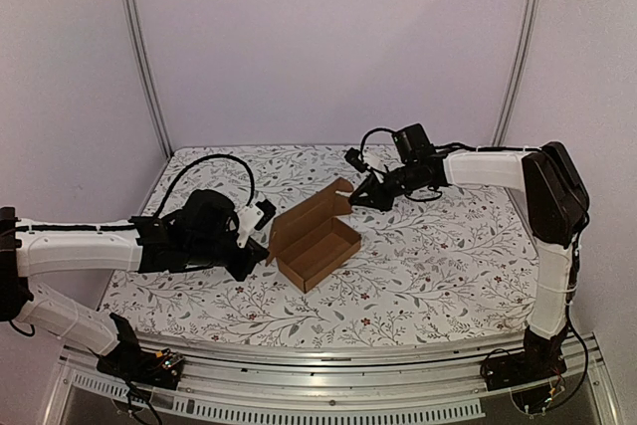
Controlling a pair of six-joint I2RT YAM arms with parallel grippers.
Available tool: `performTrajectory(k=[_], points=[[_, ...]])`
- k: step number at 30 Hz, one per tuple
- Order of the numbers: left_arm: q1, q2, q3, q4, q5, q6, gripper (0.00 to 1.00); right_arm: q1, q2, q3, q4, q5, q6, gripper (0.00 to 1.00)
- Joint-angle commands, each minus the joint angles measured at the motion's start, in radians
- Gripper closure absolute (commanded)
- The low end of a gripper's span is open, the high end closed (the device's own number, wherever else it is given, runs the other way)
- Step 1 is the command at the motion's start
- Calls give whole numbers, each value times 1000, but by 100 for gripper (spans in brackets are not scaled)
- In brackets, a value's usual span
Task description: Fold the paper box
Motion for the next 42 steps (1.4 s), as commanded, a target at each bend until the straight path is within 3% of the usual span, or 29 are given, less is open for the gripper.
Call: performTrajectory(k=[1, 6, 16, 25, 37, 42], points=[[-16, 1, 14, -6, -14, 1, 100, 15, -7, -32, -1, 1, 1, 90], [-16, -8, 19, -12, -26, -15, 100, 29, -33, -65, 1, 16, 1, 100], [-16, -44, 34, -16, -22, -71, 100, 94, -147, -179, 82, 168, 81, 100], [-16, -50, 40, -1, -14, -182, 100, 211, -268, -306, 154, 409, 193, 100], [-20, 116, 97, -4, -69, -328, 100, 419, -339, -399, 195, 799, 329, 100], [-26, 155, 112, -15, -89, -344, 100, 448, -345, -437, 194, 850, 347, 100]])
